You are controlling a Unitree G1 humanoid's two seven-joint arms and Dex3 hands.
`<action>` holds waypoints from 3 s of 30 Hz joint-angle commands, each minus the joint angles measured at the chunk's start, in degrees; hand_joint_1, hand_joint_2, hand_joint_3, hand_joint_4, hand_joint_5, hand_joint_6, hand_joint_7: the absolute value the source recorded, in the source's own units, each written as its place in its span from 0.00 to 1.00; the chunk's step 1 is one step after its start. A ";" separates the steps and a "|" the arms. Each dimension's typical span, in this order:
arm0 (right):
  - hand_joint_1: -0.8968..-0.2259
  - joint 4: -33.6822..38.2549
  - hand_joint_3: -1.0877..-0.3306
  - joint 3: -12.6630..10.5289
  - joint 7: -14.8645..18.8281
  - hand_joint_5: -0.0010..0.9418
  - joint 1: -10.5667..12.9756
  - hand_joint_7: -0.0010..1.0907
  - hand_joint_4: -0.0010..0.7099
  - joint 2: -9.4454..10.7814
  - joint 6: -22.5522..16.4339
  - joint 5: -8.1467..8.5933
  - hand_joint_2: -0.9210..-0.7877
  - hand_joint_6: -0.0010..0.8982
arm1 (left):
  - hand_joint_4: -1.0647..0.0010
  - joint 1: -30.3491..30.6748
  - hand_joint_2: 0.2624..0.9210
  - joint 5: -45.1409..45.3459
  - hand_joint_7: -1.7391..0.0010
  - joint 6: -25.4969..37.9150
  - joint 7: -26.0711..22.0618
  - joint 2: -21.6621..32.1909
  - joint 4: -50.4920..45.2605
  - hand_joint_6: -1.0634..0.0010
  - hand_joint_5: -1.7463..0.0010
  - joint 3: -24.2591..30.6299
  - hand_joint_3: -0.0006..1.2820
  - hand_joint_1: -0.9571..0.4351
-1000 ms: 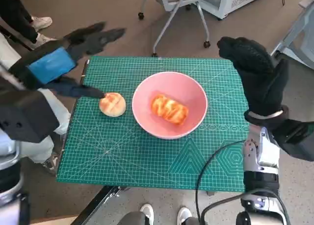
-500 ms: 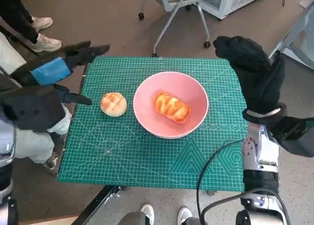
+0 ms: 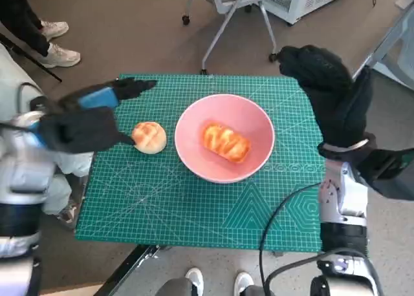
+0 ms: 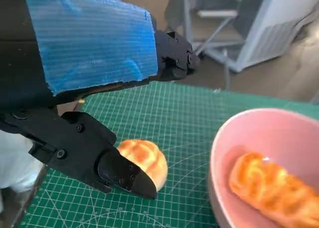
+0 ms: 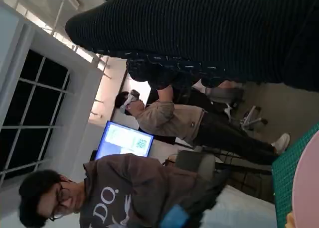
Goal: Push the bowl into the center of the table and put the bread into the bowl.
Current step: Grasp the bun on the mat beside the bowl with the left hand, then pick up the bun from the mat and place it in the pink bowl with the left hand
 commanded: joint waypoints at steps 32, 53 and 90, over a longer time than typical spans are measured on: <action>0.35 -0.09 0.37 -0.54 -0.10 0.00 1.80 0.40 0.22 -1.13 -1.65 -2.20 0.00 0.00 | 0.90 -11.30 0.74 15.32 0.98 1.09 5.08 -12.12 33.12 0.74 0.99 -16.58 0.00 0.58; 0.35 0.38 0.36 -0.14 0.66 0.00 1.66 0.40 0.21 -0.71 -1.67 -1.49 0.00 0.00 | 0.34 -9.58 0.99 16.62 0.39 -11.53 19.86 -9.22 39.13 0.37 0.31 -17.70 0.04 0.69; 0.33 -0.04 0.36 0.01 1.37 0.00 1.57 0.39 0.21 -0.40 -0.22 -0.88 0.00 0.00 | 0.21 4.52 0.96 4.08 0.37 -0.07 10.74 -5.66 -35.44 0.33 0.44 4.03 0.01 0.69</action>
